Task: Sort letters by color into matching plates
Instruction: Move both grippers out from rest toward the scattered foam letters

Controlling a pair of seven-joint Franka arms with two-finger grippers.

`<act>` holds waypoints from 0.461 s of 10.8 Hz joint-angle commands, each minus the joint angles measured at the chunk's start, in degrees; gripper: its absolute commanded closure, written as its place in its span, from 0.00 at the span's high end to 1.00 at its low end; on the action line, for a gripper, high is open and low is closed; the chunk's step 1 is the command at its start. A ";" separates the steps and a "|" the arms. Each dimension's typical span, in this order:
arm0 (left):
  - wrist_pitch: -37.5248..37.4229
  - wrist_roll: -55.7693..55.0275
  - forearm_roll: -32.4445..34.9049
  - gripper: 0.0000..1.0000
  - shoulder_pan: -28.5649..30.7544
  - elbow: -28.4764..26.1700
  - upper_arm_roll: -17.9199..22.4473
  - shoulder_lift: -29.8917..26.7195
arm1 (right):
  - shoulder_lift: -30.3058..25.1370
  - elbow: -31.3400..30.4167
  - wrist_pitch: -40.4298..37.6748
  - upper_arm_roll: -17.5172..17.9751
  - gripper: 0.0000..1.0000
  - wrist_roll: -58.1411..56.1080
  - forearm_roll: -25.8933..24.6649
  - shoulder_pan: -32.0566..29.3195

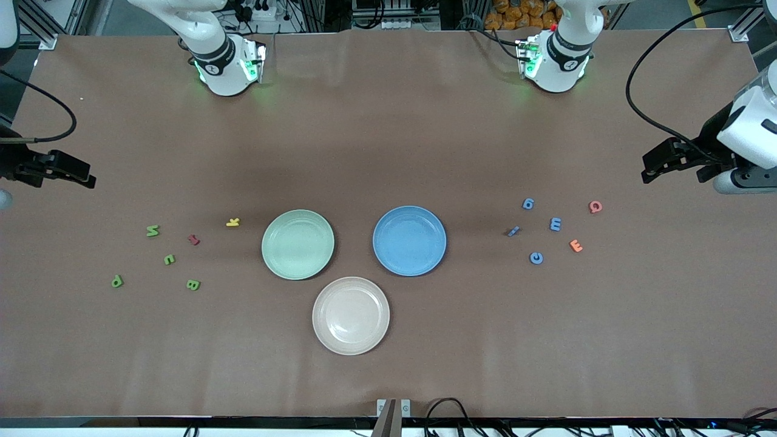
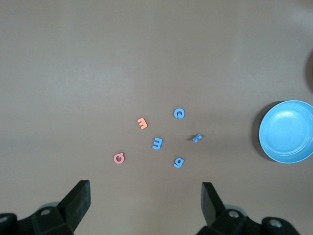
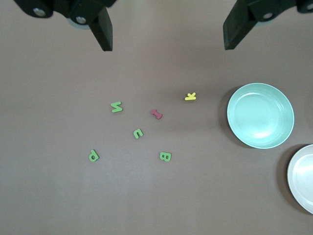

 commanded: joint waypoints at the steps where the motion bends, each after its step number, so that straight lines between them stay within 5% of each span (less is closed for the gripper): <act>1: -0.17 -0.10 -0.28 1.00 -0.61 0.40 -0.15 -0.16 | 0.41 -0.29 1.54 -0.12 1.00 -0.14 0.26 0.11; 5: -0.08 -0.88 -0.09 1.00 -0.53 0.23 -0.07 0.36 | 0.06 -8.54 11.20 -0.04 1.00 5.55 0.26 0.10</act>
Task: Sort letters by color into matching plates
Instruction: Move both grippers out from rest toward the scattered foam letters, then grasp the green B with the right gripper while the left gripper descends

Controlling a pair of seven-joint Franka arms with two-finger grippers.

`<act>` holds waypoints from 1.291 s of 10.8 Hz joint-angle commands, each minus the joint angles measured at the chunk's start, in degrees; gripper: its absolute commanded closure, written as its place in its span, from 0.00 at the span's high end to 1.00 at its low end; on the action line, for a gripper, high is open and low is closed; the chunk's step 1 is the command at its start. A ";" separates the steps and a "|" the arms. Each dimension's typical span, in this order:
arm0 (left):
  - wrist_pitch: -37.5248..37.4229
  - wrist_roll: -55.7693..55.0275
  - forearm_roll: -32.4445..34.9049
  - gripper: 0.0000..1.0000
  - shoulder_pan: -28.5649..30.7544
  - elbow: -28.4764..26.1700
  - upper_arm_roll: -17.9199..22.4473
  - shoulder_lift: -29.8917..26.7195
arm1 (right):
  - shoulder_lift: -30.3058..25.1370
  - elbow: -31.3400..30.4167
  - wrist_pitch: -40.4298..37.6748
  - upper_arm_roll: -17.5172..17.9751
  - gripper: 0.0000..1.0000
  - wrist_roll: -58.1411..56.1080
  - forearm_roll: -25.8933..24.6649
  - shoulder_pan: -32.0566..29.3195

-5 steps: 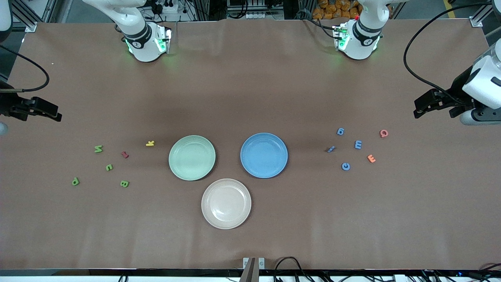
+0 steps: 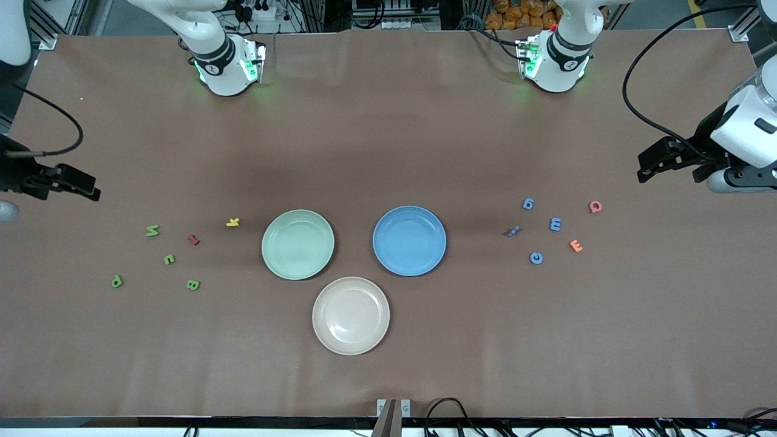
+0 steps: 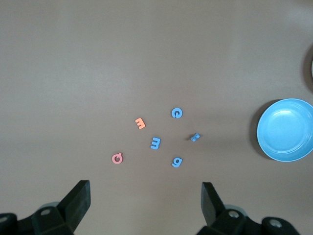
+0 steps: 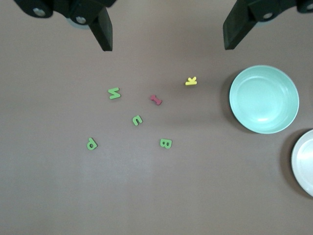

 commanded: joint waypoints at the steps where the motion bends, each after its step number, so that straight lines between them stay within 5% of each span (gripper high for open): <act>1: -0.03 -1.24 -0.61 1.00 0.61 -0.04 0.07 0.63 | -0.47 -7.22 7.23 0.06 1.00 5.96 0.35 0.04; 5: 3.03 -3.35 -2.11 1.00 -1.22 -8.37 -0.28 1.59 | 4.00 -10.66 11.29 -0.03 1.00 6.23 1.58 -0.75; 11: 12.43 -3.53 -1.06 1.00 -7.02 -10.66 -1.51 11.26 | 12.62 -10.22 19.18 -0.29 1.00 7.28 10.36 -1.98; 14: 26.04 -3.79 0.33 1.00 -10.37 -21.98 -1.52 9.51 | 18.15 -8.21 22.62 -0.90 1.00 13.87 9.67 -0.67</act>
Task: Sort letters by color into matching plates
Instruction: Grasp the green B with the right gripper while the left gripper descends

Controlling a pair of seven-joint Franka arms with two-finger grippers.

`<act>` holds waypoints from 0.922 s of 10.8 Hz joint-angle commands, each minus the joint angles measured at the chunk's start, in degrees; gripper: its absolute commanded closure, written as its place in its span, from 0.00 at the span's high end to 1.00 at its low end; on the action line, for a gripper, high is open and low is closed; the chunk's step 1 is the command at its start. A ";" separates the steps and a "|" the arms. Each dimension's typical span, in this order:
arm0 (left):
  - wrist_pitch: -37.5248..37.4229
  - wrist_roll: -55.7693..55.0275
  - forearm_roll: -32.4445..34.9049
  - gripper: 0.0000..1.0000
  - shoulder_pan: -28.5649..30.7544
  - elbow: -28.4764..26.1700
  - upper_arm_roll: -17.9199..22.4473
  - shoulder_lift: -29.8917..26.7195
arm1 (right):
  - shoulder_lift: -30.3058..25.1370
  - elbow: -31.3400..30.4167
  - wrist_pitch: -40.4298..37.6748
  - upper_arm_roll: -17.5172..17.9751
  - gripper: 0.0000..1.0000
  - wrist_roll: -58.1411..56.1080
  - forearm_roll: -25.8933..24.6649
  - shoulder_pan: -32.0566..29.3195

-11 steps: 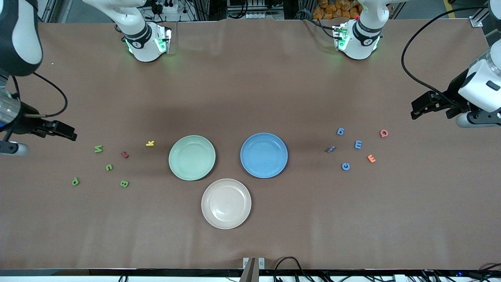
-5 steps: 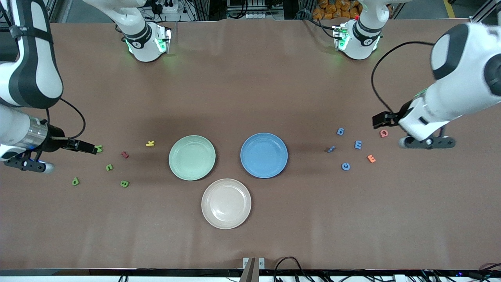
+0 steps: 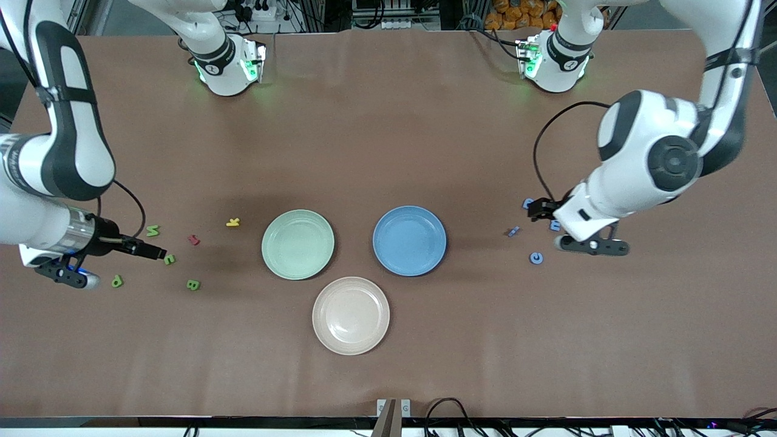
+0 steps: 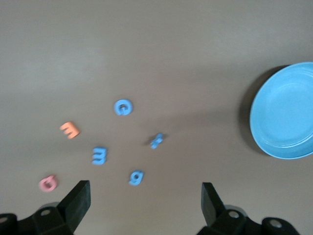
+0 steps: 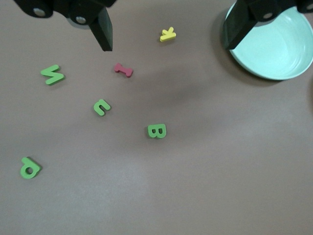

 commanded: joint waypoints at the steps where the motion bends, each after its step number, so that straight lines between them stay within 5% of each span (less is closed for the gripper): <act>1: 9.67 -1.20 1.64 1.00 -2.30 -9.86 0.08 -2.66 | 5.50 2.91 2.96 -1.58 1.00 4.95 0.68 1.96; 6: 20.21 -0.50 10.76 1.00 -3.45 -19.34 -0.88 -2.04 | 14.46 8.70 7.17 -6.85 1.00 8.12 0.59 7.14; 10: 30.60 0.11 17.80 1.00 -3.80 -25.60 -1.41 0.59 | 18.08 8.19 15.00 -7.39 1.00 9.26 0.50 7.85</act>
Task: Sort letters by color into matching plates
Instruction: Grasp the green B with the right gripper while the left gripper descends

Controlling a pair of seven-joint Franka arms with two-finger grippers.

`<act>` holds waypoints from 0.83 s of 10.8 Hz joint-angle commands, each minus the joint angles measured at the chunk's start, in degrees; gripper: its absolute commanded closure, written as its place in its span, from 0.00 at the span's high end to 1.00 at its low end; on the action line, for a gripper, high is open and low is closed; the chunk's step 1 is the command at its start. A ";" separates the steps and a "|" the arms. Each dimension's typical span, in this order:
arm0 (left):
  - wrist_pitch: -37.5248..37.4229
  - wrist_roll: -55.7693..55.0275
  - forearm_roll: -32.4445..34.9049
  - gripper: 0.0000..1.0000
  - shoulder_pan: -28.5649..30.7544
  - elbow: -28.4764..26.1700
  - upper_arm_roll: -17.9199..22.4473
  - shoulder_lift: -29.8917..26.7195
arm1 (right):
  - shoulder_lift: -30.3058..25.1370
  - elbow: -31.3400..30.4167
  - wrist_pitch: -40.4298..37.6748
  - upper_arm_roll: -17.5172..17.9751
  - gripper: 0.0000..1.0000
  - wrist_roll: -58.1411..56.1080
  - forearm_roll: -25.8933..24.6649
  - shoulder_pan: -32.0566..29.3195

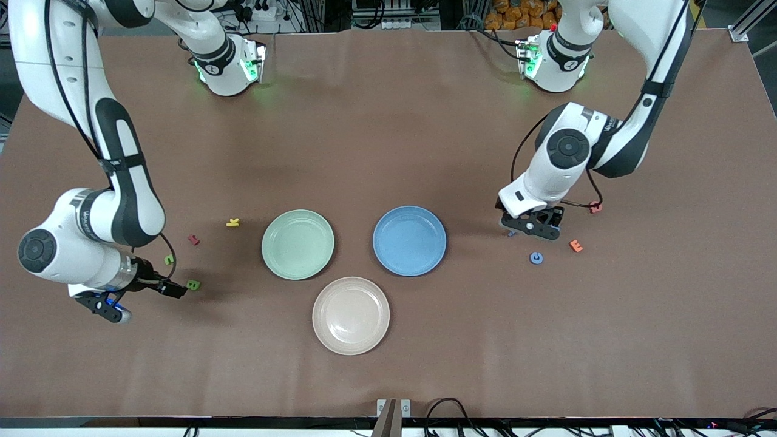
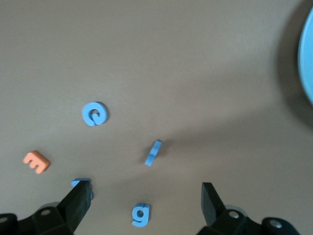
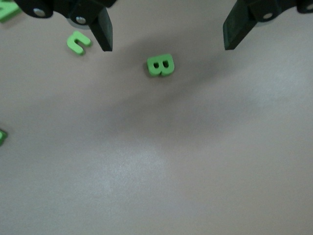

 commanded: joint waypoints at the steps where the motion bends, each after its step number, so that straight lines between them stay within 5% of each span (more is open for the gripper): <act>1: 4.47 2.56 4.07 1.00 0.40 -2.72 -0.41 1.54 | 2.88 1.20 2.85 -0.96 1.00 1.64 0.59 0.96; 4: 5.62 8.63 3.81 1.00 0.58 -1.76 -0.94 3.38 | 3.94 -2.13 8.28 -0.96 1.00 1.99 0.68 0.96; 9: 5.62 16.81 2.75 1.00 0.84 9.56 -1.38 14.61 | 3.94 -6.27 11.55 -0.96 1.00 2.17 0.50 2.19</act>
